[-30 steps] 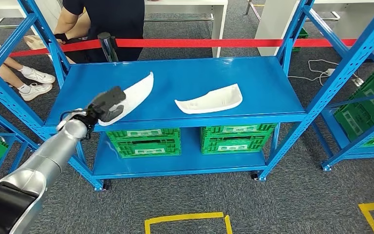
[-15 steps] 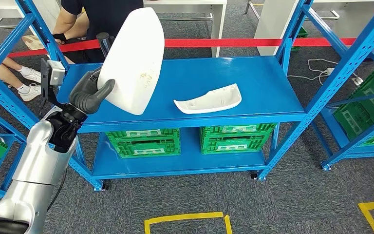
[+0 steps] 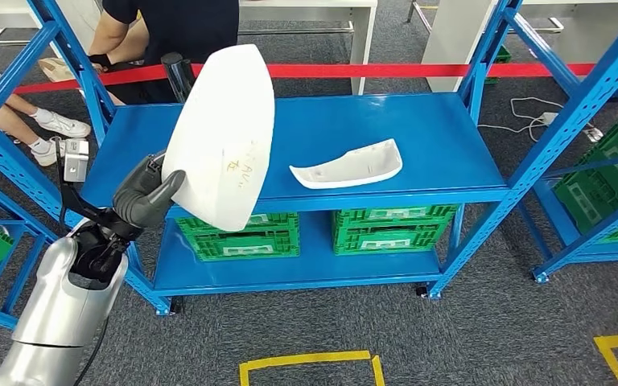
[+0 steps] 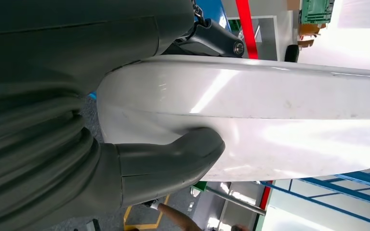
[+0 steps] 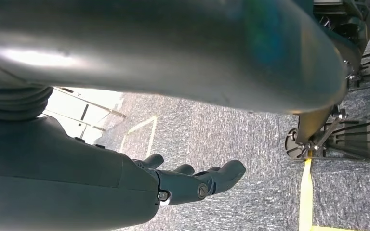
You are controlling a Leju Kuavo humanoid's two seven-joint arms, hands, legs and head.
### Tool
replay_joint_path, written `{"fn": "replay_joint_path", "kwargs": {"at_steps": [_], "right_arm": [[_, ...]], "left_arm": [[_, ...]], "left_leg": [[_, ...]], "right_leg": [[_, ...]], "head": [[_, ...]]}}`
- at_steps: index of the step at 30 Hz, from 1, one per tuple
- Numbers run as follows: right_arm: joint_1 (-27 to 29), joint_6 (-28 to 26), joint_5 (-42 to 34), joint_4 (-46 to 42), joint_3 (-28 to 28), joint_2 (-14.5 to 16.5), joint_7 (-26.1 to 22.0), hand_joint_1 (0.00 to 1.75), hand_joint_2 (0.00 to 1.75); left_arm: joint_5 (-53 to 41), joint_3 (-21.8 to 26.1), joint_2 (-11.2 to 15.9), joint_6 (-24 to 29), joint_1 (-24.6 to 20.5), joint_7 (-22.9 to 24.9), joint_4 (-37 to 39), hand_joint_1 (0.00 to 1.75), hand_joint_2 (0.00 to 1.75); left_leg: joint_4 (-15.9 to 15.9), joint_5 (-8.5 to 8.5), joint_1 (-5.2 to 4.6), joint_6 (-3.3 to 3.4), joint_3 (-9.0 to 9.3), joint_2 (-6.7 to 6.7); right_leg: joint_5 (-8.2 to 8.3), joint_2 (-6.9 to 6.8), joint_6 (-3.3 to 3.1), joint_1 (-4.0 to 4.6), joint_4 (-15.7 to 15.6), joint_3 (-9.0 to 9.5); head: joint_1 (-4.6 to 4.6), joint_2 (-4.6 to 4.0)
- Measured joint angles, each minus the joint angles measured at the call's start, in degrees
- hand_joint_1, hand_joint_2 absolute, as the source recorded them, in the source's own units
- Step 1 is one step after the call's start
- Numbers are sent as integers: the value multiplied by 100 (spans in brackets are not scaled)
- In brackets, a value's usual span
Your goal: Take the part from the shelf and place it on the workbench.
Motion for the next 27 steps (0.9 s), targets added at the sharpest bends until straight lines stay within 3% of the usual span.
{"fn": "replay_joint_path", "kwargs": {"at_steps": [2,4,7,8,9,10,13,15,17,19,20,22,23,24,25,27], "right_arm": [[-3,0,11,0,-1,-2,0,0,0],[-6,0,21,0,-1,-9,0,0,0],[-5,0,20,0,-1,-21,-1,0,0],[-3,0,16,0,-2,-24,-1,0,0],[-1,0,9,0,-3,-26,0,0,0],[-1,0,0,0,-5,-27,0,0,0],[-12,0,-22,0,-11,-28,0,0,0],[-18,0,-28,0,-13,-27,-1,0,0],[-17,-1,-33,1,-14,-23,-1,0,0],[-13,-1,-40,2,-19,-11,-1,0,0],[-7,0,-44,2,-27,-5,-1,0,0],[1,-1,-48,2,-51,1,0,0,0],[7,-1,-48,2,-64,3,0,0,0],[13,-1,-48,2,-74,5,0,0,0],[21,0,-47,2,-83,8,0,0,0],[31,0,-44,2,-96,13,0,0,0]], "left_arm": [[27,15,-2,-25,38,61,-32,175,175],[40,31,-18,-54,70,119,-57,175,175],[21,37,-72,-84,113,172,-50,175,175],[5,37,-93,-91,131,190,-36,175,175],[-12,36,-112,-98,147,207,-19,175,175],[-29,36,-126,-104,160,220,1,175,175],[-81,34,-147,-122,177,254,58,175,175],[-134,34,-151,-134,189,273,93,175,175],[-212,35,-150,-139,204,286,131,175,175],[-324,38,-146,-127,226,288,161,175,175],[-382,39,-144,-116,236,284,173,175,175],[-503,40,-141,-93,266,263,187,175,175],[-557,42,-139,-87,288,249,193,175,175],[-599,43,-136,-86,316,232,197,175,175],[-624,44,-132,-86,340,220,201,175,175],[-657,45,-125,-88,364,196,202,175,175]], "left_leg": [[-14,9,8,39,12,3],[-55,38,36,83,32,18],[-63,48,40,114,18,47],[-52,49,36,114,3,52],[-36,53,34,110,-16,56],[-14,58,36,102,-40,58],[61,96,42,39,-111,52],[78,144,38,-38,-133,41],[46,216,38,-130,-148,34],[137,69,51,-210,-222,39],[331,-150,61,-242,-290,44],[1027,-732,79,-300,-462,54],[1379,-924,85,-320,-517,56],[1602,-999,90,-334,-504,56],[1623,-955,95,-339,-395,57],[1047,-734,105,-332,123,59]], "right_leg": [[-9,1,38,-6,6,13],[-169,-4,66,-3,203,-55],[-753,-12,83,2,1258,-530],[-858,-12,85,2,1573,-676],[-846,-13,82,2,1700,-733],[-724,-14,74,1,1590,-672],[-234,-16,25,15,529,-114],[-132,-10,-44,45,254,1],[-67,-8,-136,53,249,-65],[34,-24,-224,32,213,-139],[96,-33,-258,22,201,-192],[205,-40,-293,23,205,-325],[259,-41,-292,24,212,-399],[309,-42,-287,23,220,-473],[353,-43,-277,22,230,-540],[423,-45,-243,18,260,-645]], "head": [[-1,0],[4,0],[14,0],[15,0],[15,0],[15,0],[13,0],[13,0],[13,0],[2,0],[-8,0],[-24,0],[-27,0],[-27,0],[-29,0],[-30,0]]}}
